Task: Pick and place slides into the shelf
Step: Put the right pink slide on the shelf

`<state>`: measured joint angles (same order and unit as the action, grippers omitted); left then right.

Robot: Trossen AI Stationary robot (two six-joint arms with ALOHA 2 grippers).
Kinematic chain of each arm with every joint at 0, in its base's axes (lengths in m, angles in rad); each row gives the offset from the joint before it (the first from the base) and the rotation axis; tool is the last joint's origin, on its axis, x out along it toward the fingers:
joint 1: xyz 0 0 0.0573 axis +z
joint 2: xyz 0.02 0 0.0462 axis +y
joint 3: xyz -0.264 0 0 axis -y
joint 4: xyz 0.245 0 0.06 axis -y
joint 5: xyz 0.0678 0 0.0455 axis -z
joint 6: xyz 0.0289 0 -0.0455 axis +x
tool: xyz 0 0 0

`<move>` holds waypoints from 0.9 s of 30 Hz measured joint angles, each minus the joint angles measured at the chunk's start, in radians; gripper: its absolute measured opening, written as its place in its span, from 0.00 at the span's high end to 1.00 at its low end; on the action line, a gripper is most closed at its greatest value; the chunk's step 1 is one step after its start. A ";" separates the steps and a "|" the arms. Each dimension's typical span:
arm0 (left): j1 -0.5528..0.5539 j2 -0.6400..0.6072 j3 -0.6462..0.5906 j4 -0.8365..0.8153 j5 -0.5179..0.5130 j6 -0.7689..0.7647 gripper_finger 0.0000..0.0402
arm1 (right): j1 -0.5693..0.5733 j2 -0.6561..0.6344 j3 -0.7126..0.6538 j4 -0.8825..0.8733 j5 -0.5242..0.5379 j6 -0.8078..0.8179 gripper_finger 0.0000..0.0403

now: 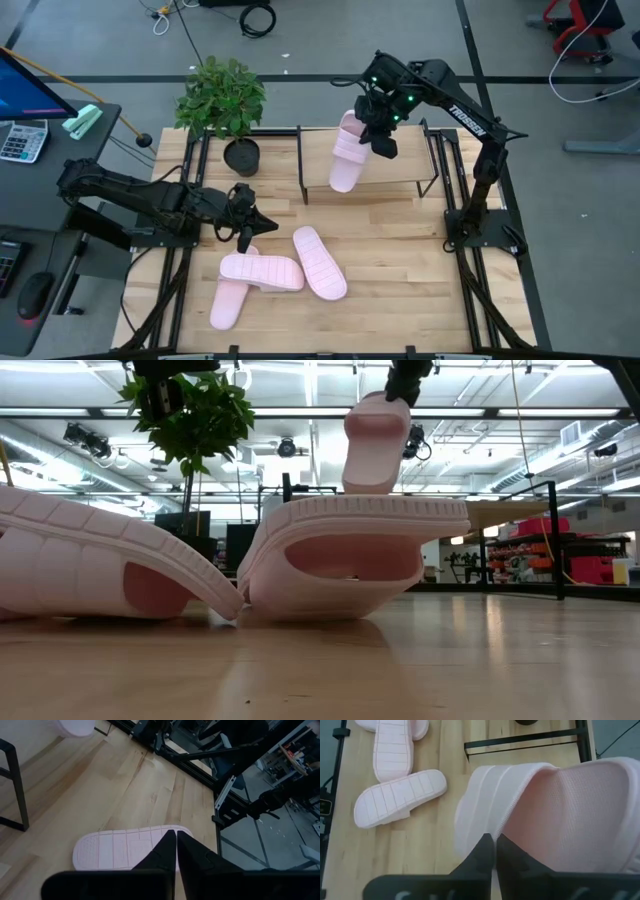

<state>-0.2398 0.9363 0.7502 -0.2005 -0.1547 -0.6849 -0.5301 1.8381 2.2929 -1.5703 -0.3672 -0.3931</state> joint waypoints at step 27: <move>0.000 0.000 0.000 0.001 0.000 0.000 0.94 | 0.001 -0.001 -0.301 0.281 0.173 -0.081 0.97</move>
<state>-0.2398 0.9363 0.7502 -0.1997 -0.1551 -0.6853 -0.5289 1.8370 1.9915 -1.2892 -0.1938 -0.4745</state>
